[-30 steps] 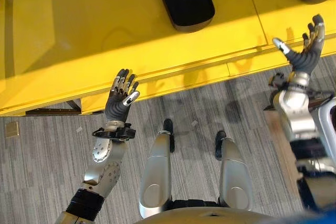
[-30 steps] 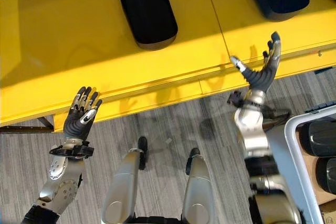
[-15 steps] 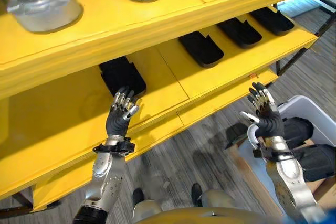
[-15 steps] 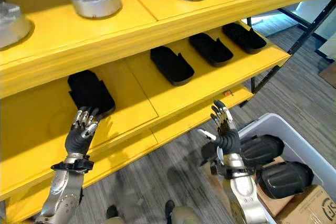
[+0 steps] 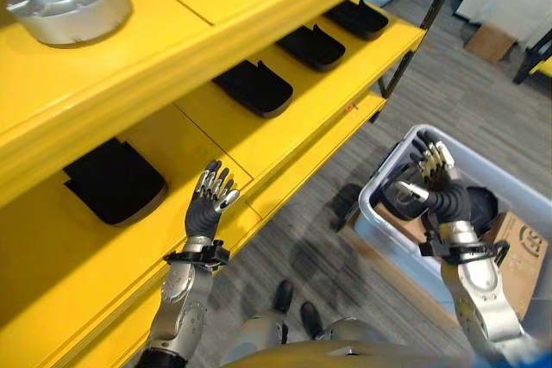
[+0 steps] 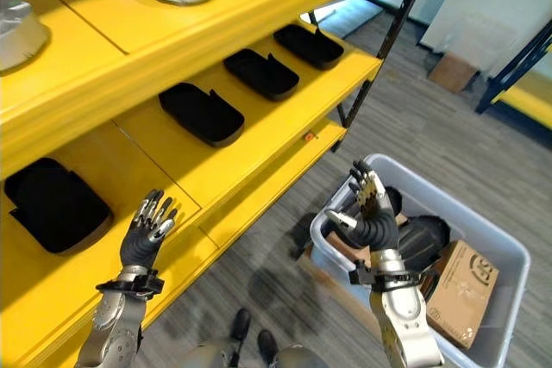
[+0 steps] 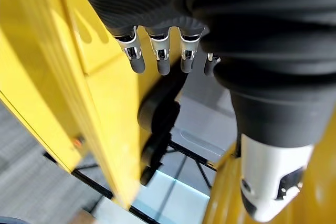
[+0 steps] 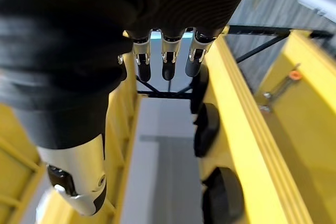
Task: Move parts from the plastic box to the shelf.
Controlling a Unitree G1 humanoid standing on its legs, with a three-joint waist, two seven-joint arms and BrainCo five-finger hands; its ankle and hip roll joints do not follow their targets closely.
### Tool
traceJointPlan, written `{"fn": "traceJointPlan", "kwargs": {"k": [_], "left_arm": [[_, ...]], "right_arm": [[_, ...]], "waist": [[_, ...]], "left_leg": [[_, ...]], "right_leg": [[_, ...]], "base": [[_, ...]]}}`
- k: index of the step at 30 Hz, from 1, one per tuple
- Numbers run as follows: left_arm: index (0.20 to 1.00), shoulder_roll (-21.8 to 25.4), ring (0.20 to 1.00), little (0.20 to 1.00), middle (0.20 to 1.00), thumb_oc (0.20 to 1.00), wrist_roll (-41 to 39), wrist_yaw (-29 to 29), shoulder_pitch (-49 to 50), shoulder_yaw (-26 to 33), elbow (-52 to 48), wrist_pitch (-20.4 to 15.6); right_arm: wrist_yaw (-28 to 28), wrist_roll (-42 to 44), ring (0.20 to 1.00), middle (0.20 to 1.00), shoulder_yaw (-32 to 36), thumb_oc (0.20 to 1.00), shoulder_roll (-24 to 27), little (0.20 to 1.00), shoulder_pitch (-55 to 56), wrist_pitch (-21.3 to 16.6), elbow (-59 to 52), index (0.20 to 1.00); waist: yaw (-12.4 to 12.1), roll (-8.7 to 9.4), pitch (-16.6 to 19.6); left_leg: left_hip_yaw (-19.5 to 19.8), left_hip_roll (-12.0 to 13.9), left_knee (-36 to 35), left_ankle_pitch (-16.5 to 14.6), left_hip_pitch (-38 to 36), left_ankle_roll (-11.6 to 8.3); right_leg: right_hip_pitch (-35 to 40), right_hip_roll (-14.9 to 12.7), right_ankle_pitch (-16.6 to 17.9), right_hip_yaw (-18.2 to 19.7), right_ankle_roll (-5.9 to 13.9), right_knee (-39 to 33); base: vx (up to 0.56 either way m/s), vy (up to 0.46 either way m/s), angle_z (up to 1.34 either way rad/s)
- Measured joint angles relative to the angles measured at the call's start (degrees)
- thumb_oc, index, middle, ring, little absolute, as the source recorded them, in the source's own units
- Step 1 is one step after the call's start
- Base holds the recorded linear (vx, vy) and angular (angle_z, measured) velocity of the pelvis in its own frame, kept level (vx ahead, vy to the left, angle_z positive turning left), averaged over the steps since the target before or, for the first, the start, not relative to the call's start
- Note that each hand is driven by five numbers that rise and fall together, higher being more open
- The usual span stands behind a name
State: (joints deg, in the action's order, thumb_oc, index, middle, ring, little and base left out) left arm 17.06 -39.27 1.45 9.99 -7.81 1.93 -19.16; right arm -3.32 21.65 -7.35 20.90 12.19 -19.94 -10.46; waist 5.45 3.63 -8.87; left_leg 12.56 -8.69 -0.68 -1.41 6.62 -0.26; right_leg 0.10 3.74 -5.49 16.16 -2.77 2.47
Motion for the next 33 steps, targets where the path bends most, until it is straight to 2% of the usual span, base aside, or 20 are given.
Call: {"fn": "traceJointPlan", "kwargs": {"k": [2,5,7,8,9,10,13,15,16,17,18,20,22,23,25,26,27,28,30,33], "left_arm": [[1.000,0.2,1.000,1.000,1.000,1.000,0.0,0.0,0.0,-0.1,-1.0,-0.2],[1.000,0.3,1.000,1.000,1.000,1.000,0.0,-0.4,-2.5,-0.6,0.1,-0.2],[1.000,0.6,1.000,1.000,1.000,1.000,0.0,-0.6,-3.1,-1.2,0.1,-0.3],[1.000,1.4,1.000,1.000,1.000,1.000,0.1,-0.6,-3.1,-1.1,-0.2,-0.4],[1.000,2.4,1.000,1.000,1.000,1.000,0.1,-0.6,-3.1,-1.0,-0.2,-0.4],[1.000,2.6,1.000,1.000,1.000,1.000,0.2,-0.9,-3.0,-0.8,-0.1,-0.5],[1.000,2.2,1.000,1.000,1.000,1.000,0.5,-2.2,-4.3,-0.7,0.4,-0.3],[1.000,2.9,1.000,1.000,1.000,1.000,0.5,-3.4,-5.1,-0.1,-0.2,-1.0],[1.000,3.3,1.000,1.000,1.000,1.000,0.5,-4.1,-5.9,-0.3,0.0,-1.0],[1.000,3.1,1.000,1.000,1.000,1.000,0.6,-4.3,-6.1,-0.8,-0.1,-1.0],[1.000,2.1,1.000,1.000,1.000,1.000,0.5,-4.4,-6.1,-0.5,-0.2,-1.3],[1.000,1.9,1.000,1.000,1.000,1.000,0.5,-4.4,-2.9,0.8,-0.2,-1.2],[1.000,2.7,1.000,1.000,1.000,1.000,0.5,-4.4,-2.6,3.2,-0.3,-1.1],[1.000,3.3,1.000,1.000,1.000,1.000,0.5,-4.4,-2.0,4.0,-0.3,-1.1],[1.000,-2.0,1.000,1.000,1.000,1.000,0.6,-4.2,-0.2,3.1,-0.5,-0.2],[1.000,-4.4,1.000,1.000,1.000,1.000,0.5,-4.3,-1.2,3.3,0.7,-0.2],[1.000,-5.2,1.000,1.000,1.000,1.000,0.4,-4.3,-1.3,3.4,1.2,-0.2],[1.000,-2.3,1.000,1.000,1.000,1.000,-0.1,-4.3,1.6,4.7,1.1,-0.1],[1.000,-1.0,1.000,1.000,1.000,1.000,-0.1,-4.1,1.9,4.2,1.7,0.0],[1.000,-1.8,1.000,1.000,1.000,1.000,-0.1,-3.7,1.6,2.9,1.6,0.1]], "right_arm": [[0.5,0.2,1.000,1.000,0.0,1.000,0.6,1.000,-0.7,0.3,-0.5,1.000],[0.9,2.3,1.000,1.000,-4.0,1.000,0.2,1.000,-3.7,1.6,-0.1,1.000],[1.0,2.5,1.000,1.000,-4.9,1.000,-0.3,1.000,-4.3,2.1,0.2,1.000],[0.9,2.5,1.000,1.000,-5.3,1.000,-1.4,1.000,-4.7,2.1,0.3,1.000],[0.9,2.5,1.000,1.000,-5.4,1.000,-1.7,1.000,-5.4,2.2,0.3,1.000],[0.9,2.5,1.000,1.000,-5.4,1.000,-1.2,1.000,-6.0,2.1,0.3,1.000],[0.7,2.5,1.000,1.000,-5.9,1.000,-1.2,1.000,-7.8,2.7,1.1,1.000],[0.4,2.3,1.000,1.000,-8.9,1.000,-1.2,1.000,-10.4,3.0,1.1,1.000],[0.5,2.0,1.000,1.000,-9.9,1.000,-1.0,1.000,-12.0,3.2,0.9,1.000],[0.4,1.8,1.000,1.000,-9.7,1.000,-1.0,1.000,-11.2,3.3,0.6,1.000],[-0.1,1.6,1.000,1.000,-10.2,1.000,-1.6,1.000,-11.7,3.8,1.3,1.000],[-0.1,1.5,1.000,1.000,-11.1,1.000,-1.9,1.000,-12.3,4.3,1.5,1.000],[0.0,0.3,1.000,1.000,-11.0,1.000,-1.9,1.000,-12.2,4.8,1.5,1.000],[0.4,-0.4,1.000,1.000,-11.2,1.000,-2.3,1.000,-11.6,4.9,1.5,1.000],[0.4,-0.4,1.000,1.000,-9.3,1.000,0.0,1.000,-12.3,5.3,2.0,1.000],[0.7,-0.4,1.000,1.000,-7.3,1.000,0.9,1.000,-12.3,4.6,6.6,1.000],[1.0,-0.4,1.000,1.000,-7.1,1.000,0.7,1.000,-10.9,6.1,9.4,1.000],[1.6,-0.3,1.000,1.000,-6.8,1.000,0.5,1.000,-9.8,6.0,5.6,1.000],[1.5,0.1,1.000,1.000,-5.6,1.000,0.7,1.000,-10.7,5.0,4.6,1.000],[1.0,0.3,1.000,1.000,-6.8,1.000,2.8,1.000,-11.1,4.6,4.7,1.000]], "waist": [[-0.9,-2.40,-0.5],[-1.9,-4.58,0.1],[-2.7,-2.07,-0.5],[-1.9,0.24,-0.5],[-2.2,0.32,-0.4],[-1.9,-0.72,-0.6],[-0.1,-1.50,-1.2],[-1.6,-2.09,-2.8],[-3.0,-2.48,-4.1],[-2.6,-3.07,-4.2],[-3.9,-3.89,-4.7],[-5.2,-3.79,-4.6],[-4.8,-1.80,-4.2],[-5.0,0.38,-3.2],[-4.6,-2.00,-0.4],[-1.4,-2.04,-0.2],[-1.8,-1.35,0.4],[-1.7,-1.01,0.7],[-1.8,-0.89,0.9],[-1.8,-2.60,1.0]], "left_leg": [[-1.9,0.0,-1.1,4.9,-2.2,3.47],[-5.9,0.1,-2.0,5.0,-4.3,3.59],[-8.1,-1.9,4.1,4.1,-2.8,1.84],[-8.0,-2.6,9.0,0.5,0.6,7.02],[-7.8,0.8,7.2,-0.6,0.6,8.80],[-7.9,4.1,4.0,0.3,-0.4,3.28],[-12.5,2.6,-0.6,3.2,-1.9,5.72],[-19.0,4.2,-0.6,3.6,-1.3,6.04],[-21.1,4.1,-0.9,3.1,-1.5,5.98],[-21.5,4.3,-1.5,3.2,-1.9,6.15],[-25.6,5.1,-1.2,1.8,-2.9,5.38],[-28.6,5.4,-1.3,0.9,-4.2,4.10],[-29.3,5.9,-1.7,1.3,-4.6,1.80],[-29.5,5.8,-2.9,2.1,-5.8,0.64],[-29.3,12.4,-4.4,3.0,-9.9,-1.93],[-25.8,14.8,-2.0,3.5,-9.2,-3.55],[-25.9,17.5,0.2,3.4,-9.3,-4.68],[-28.0,21.9,3.7,3.2,-8.2,-4.75],[-29.1,24.8,6.2,5.3,-8.2,-3.34],[-25.9,27.3,13.7,10.5,-4.3,-5.62]], "right_leg": [[-0.1,0.0,-3.3,-0.8,2.63,2.7],[-4.2,1.2,-5.3,0.3,5.09,10.1],[-4.6,-0.2,-2.1,1.0,2.39,9.4],[-3.4,-2.6,-2.4,3.2,1.70,7.9],[-3.9,-2.3,-2.8,4.3,2.24,7.7],[-4.4,-0.7,-3.4,4.9,3.17,8.3],[-8.2,-2.1,-4.0,6.9,6.27,10.2],[-12.8,-3.7,-2.3,-0.5,9.14,12.1],[-15.5,-8.1,-1.3,-13.4,10.74,13.1],[-14.8,-11.5,-0.9,-17.6,10.60,12.1],[-13.2,-21.8,1.3,-35.6,9.86,12.6],[-10.8,-28.4,8.1,-29.1,15.08,6.9],[-8.7,-30.6,12.8,-26.6,17.17,0.6],[-7.2,-29.8,13.5,-27.0,16.59,-1.3],[-4.0,-20.9,10.3,-29.5,13.98,-3.6],[-2.0,-19.4,8.6,-31.9,12.84,-3.5],[-4.1,-17.4,5.2,-32.1,11.42,0.3],[-7.6,-12.0,2.0,-30.7,6.65,4.7],[-6.7,-8.7,2.3,-29.3,5.41,3.7],[-6.4,-6.7,2.6,-29.1,2.43,3.4]], "base": [[0.04,0.144,-0.55],[0.02,0.172,-0.97],[-0.02,0.146,-0.52],[-0.03,0.127,-0.62],[-0.04,0.123,-0.56],[-0.06,0.102,-0.75],[-0.13,0.093,-0.87],[-0.09,0.004,-1.43],[-0.02,-0.021,-1.60],[0.03,-0.109,-1.44],[0.08,-0.143,-1.06],[0.09,-0.211,-1.05],[0.16,-0.194,-0.33],[0.16,-0.117,-0.44],[0.21,-0.469,-0.64],[0.31,-0.800,-0.30],[0.26,-0.736,-0.44],[0.17,-0.525,-0.91],[0.06,-0.310,-0.80],[0.03,-0.244,-0.35]]}}
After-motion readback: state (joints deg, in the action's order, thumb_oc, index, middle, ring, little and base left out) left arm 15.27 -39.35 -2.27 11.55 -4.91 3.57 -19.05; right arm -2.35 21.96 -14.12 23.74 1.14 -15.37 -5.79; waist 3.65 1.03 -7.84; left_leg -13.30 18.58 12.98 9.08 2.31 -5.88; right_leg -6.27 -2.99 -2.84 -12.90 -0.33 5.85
